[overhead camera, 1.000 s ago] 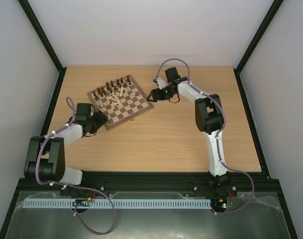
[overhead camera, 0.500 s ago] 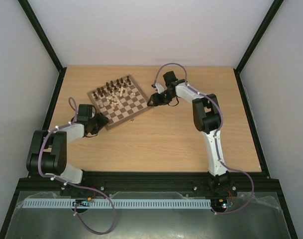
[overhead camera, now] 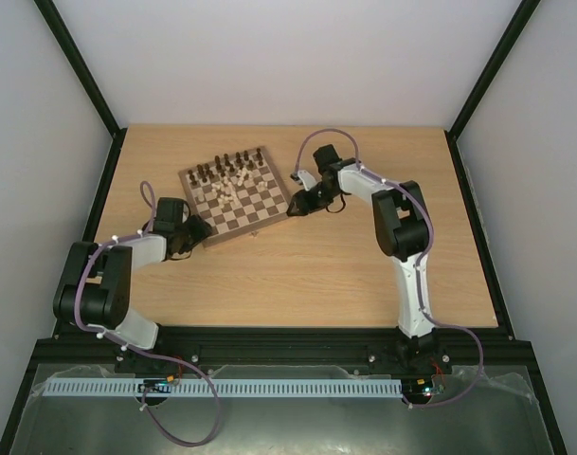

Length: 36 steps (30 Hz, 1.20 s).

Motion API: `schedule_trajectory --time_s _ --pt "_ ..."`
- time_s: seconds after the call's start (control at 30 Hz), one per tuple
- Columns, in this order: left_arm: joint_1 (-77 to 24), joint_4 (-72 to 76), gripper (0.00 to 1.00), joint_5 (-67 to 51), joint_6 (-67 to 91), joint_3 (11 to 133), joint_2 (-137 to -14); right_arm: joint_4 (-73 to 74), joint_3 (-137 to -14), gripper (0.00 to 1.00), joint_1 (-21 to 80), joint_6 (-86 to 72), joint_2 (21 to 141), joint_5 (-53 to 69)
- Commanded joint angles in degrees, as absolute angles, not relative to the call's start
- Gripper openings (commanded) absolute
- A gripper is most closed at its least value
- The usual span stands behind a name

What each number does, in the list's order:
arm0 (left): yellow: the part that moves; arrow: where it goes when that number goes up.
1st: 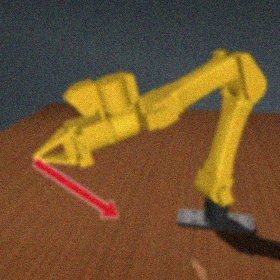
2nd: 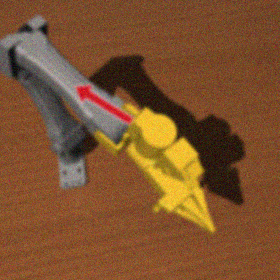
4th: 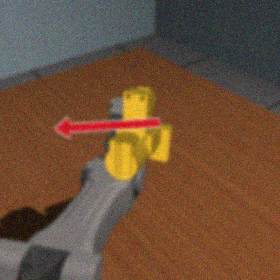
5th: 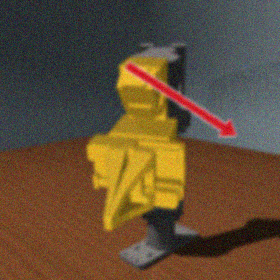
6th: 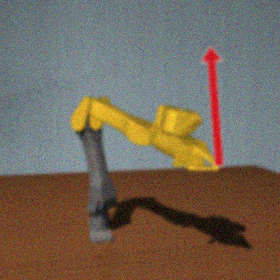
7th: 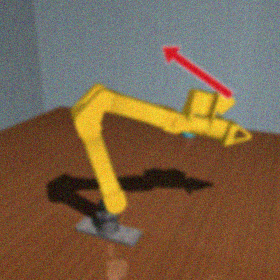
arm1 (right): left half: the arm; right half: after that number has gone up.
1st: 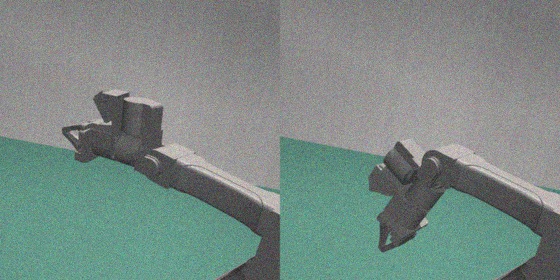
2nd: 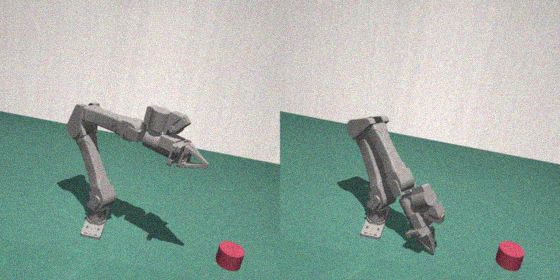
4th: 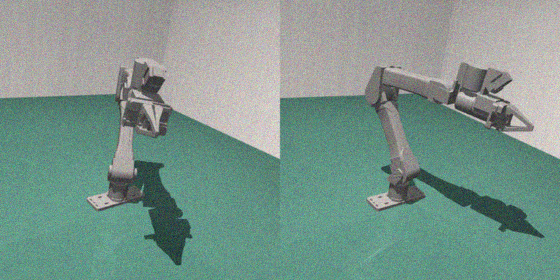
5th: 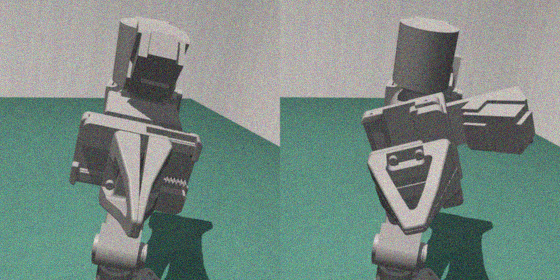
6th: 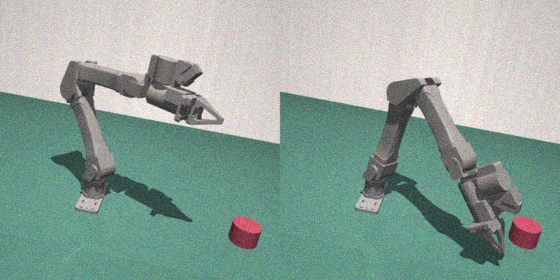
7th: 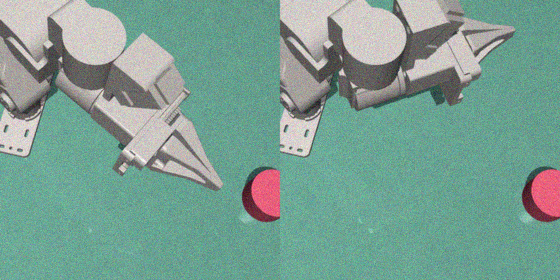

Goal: Set up the chess pieces on the board

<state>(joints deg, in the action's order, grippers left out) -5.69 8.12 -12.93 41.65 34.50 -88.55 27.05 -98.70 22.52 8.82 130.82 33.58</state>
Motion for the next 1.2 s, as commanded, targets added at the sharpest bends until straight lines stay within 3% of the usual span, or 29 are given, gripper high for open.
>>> schedule_trajectory --time_s 0.0,0.87,1.17 --pt "-8.88 8.13 0.47 -16.34 40.47 34.03 -89.92 34.83 -93.36 0.45 23.82 13.22 126.60 33.95" --pt "-21.55 2.41 0.46 -16.43 35.93 27.71 -78.45 38.66 -59.13 0.44 23.82 15.81 103.11 36.17" --pt "-24.84 0.87 0.46 -14.53 37.89 24.58 -73.50 38.11 -57.08 0.42 23.82 13.53 100.11 32.00"
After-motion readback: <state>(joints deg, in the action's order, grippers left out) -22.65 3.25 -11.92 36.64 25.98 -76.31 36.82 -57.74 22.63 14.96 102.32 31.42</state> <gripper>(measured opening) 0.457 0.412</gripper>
